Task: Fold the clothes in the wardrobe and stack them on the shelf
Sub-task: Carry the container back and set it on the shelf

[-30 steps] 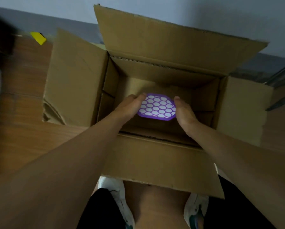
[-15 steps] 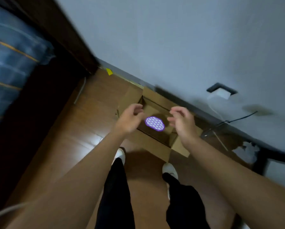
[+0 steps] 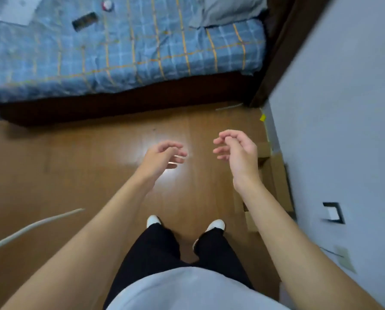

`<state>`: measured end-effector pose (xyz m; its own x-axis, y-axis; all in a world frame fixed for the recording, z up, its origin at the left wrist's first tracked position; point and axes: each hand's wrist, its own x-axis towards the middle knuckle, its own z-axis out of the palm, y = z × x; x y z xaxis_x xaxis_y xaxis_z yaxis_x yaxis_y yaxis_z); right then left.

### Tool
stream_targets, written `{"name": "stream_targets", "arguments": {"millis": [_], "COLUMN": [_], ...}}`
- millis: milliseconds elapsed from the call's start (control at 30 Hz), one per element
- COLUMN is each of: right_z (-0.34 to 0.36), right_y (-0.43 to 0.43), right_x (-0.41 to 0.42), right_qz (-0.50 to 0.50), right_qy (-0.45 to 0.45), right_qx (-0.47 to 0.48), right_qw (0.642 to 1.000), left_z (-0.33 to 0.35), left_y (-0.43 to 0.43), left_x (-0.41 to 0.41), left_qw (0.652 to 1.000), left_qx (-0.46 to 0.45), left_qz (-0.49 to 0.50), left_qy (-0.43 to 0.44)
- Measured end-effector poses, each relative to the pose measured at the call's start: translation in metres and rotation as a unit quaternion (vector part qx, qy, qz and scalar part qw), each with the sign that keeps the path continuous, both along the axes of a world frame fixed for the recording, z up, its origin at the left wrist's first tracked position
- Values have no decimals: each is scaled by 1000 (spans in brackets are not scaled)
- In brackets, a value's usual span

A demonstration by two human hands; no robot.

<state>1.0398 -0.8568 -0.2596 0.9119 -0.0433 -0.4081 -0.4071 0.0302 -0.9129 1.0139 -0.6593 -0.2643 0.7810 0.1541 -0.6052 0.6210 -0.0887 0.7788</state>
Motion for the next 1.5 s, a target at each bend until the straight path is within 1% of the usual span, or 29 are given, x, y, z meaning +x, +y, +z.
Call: {"name": "stream_targets", "arguments": {"millis": [100,167,233,333,433,533,667,800,933,967,1033,1133,1200,1267,1333,1400,1433,1500], "right_z": [26,34,36,32,19,1,-24,-46,-74,-80,-93,-110,-116,-114,-107,-95,-87,-71], "right_y": [66,111,153,217,278,331,388,433,482,497,534,607,666,725,781,836,862,912], "right_x": [-30,-52,-78,-120,-164,-205,-241,-252,-239,-234,-226,-222,-226,-238,-261,-294,-313,-353], "right_qz": [106,163,219,292,366,449,541,592,653,660,668,682,694,718,749,782,797,821], "right_qy": [-6,4,17,38,51,72,88,85,66,60,55,58,61,49,42,45,47,44], "right_qx": [3,10,-2,-38,-81,-131,-218,-289,-381,-395,-411,-419,-410,-405,-390,-358,-334,-275], "right_qw": [994,987,976,955,926,881,808,747,652,636,617,597,589,563,535,509,501,498], "left_z": [9,7,1,-9,-21,-30,-30,-19,-2,2,8,8,3,-4,-14,-26,-33,-51], "left_y": [66,106,142,193,238,275,322,379,443,458,488,525,542,548,547,539,534,523], "left_x": [-76,-128,-182,-258,-328,-394,-459,-496,-524,-531,-547,-571,-588,-601,-610,-615,-617,-621], "left_qw": [995,987,977,954,919,874,822,773,724,712,685,638,595,555,532,499,486,480], "left_qx": [-10,-13,-20,-42,-64,-80,-88,-82,-57,-48,-33,-20,-18,-28,-47,-75,-88,-121], "left_qz": [100,157,209,294,385,474,559,630,684,697,724,767,802,831,845,861,865,860], "left_qy": [5,15,25,33,46,66,62,6,-62,-71,-76,-68,-49,-11,31,66,83,125]}}
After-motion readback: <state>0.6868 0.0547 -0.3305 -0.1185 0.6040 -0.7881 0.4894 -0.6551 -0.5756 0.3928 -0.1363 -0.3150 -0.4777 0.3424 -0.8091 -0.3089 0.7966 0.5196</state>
